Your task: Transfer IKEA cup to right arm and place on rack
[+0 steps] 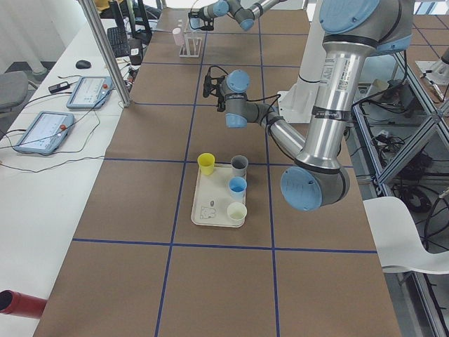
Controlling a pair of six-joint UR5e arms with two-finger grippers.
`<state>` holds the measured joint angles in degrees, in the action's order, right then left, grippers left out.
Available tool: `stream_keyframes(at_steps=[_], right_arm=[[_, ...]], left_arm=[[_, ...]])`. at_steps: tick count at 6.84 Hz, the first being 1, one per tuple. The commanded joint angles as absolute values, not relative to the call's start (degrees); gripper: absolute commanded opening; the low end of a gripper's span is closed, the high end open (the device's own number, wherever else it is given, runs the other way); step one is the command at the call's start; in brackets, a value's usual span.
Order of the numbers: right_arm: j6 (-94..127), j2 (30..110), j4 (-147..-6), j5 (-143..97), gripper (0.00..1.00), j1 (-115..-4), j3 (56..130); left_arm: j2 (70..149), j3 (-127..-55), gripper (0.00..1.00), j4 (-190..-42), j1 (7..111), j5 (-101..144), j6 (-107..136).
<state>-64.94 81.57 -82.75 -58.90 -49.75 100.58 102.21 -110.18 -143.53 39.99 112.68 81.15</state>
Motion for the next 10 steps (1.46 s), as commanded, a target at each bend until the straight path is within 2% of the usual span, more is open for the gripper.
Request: stream_keyframes(at_steps=[1, 3, 5, 8, 10], right_arm=[[-63.0, 81.3, -82.5, -58.8, 0.98, -49.7, 100.0], [-62.5, 79.1, -82.6, -58.8, 0.98, -49.8, 100.6], [-50.4, 78.0, -82.8, -64.2, 0.98, -49.7, 104.3], [-18.3, 78.1, -82.5, -76.4, 0.98, -46.3, 109.7], [4.1, 78.1, -73.2, -83.0, 0.99, -42.9, 112.4]], left_arm=[[102.1, -110.2, 1.0, -143.5, 40.0, 112.7, 81.1], [102.0, -110.2, 1.0, -143.7, 40.1, 112.7, 81.1], [99.9, -111.7, 1.0, -143.4, 41.6, 112.9, 79.2], [90.2, -115.5, 1.0, -138.4, 49.5, 113.4, 57.4], [83.0, -115.4, 1.0, -138.2, 54.9, 113.3, 40.9]])
